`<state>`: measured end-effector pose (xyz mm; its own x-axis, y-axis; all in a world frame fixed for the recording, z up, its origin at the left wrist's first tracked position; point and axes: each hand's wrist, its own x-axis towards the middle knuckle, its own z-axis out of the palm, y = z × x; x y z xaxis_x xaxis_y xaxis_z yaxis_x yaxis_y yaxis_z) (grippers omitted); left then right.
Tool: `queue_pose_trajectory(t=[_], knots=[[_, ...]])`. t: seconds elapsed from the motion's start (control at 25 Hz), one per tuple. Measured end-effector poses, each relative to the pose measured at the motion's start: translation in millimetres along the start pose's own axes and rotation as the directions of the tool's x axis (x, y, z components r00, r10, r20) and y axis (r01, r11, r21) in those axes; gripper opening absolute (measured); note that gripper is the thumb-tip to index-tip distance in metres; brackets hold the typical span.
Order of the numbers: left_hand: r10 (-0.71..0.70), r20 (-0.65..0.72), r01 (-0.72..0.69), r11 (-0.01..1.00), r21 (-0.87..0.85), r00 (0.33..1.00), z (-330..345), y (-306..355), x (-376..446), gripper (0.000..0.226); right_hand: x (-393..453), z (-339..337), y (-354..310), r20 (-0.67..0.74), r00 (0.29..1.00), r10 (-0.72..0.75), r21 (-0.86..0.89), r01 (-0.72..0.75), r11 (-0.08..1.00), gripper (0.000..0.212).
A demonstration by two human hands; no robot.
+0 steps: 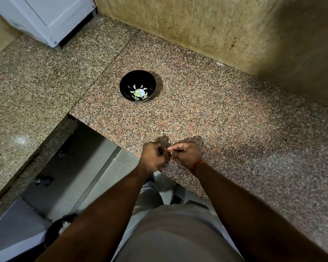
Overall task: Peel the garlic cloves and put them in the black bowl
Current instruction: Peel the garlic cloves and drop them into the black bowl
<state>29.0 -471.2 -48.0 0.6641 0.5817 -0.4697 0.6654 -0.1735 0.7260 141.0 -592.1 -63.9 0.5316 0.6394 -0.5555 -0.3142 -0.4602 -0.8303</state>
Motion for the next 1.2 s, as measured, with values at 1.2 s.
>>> queue_pose_trajectory(t=[1.2], knots=[[-0.061, 0.116, 0.114, 0.841, -0.529, 0.991, 2.4, -9.0, 7.2, 0.016, 3.8, -6.3, -10.1, 0.058, 0.998, 0.019, 0.208, -0.031, 0.978, 0.016]])
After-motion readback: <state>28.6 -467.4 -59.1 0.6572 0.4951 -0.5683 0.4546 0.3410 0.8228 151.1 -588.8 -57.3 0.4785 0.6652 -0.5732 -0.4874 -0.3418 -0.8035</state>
